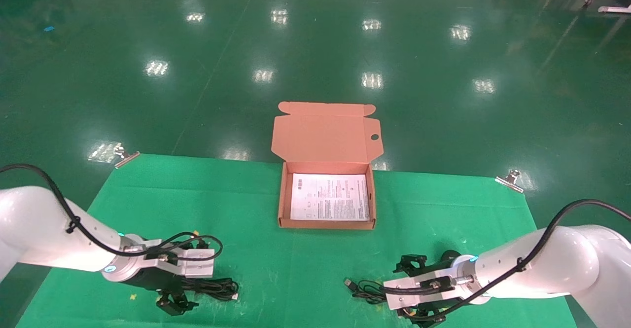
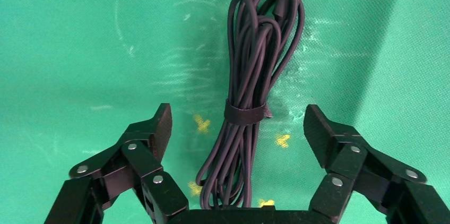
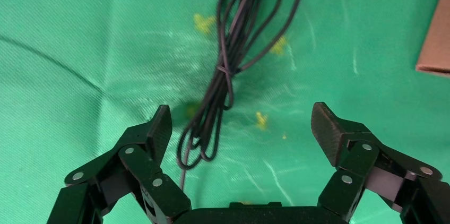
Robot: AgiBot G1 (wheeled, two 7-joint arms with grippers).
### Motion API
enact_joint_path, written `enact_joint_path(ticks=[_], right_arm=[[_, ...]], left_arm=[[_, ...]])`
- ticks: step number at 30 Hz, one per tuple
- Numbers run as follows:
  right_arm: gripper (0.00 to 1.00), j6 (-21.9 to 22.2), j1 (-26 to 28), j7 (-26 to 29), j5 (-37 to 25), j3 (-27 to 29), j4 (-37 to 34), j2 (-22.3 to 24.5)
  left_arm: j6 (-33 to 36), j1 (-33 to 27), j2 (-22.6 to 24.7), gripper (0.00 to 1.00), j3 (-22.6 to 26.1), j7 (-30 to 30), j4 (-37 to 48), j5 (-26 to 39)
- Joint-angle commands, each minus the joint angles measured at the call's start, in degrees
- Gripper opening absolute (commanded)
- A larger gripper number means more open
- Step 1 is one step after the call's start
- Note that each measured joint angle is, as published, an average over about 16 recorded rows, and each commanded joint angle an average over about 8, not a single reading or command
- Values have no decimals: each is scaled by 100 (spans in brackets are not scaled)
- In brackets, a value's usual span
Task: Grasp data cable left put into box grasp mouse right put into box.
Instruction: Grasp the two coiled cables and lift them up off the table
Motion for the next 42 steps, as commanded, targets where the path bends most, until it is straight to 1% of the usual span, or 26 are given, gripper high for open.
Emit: enact_joint_path(ticks=[1,25,29,32,35,39,42], right_arm=[[0,-19,1,2,7,0,16,4],[0,-88,11,15,27,-9,68,19],[0,-131,72,61,46,25,124,113],[0,-176,193,184,105,129,302,344],[0,-162,348,367,199,305,605,672],[0,-15,534,587,280,538,988,1015],[0,140,651,692,275,662,1197,1130]], left_arm=[[10,0,-5,0,0,1,-19,-2],[62,-17,-25,0,10,1,-87,2],[79,-39,-82,0,17,10,-143,27],[118,-112,-277,0,13,18,-410,78],[175,-234,-596,0,-29,-24,-895,115],[224,-412,-990,0,-139,-167,-1572,115],[216,-529,-1165,0,-219,-317,-1965,128]])
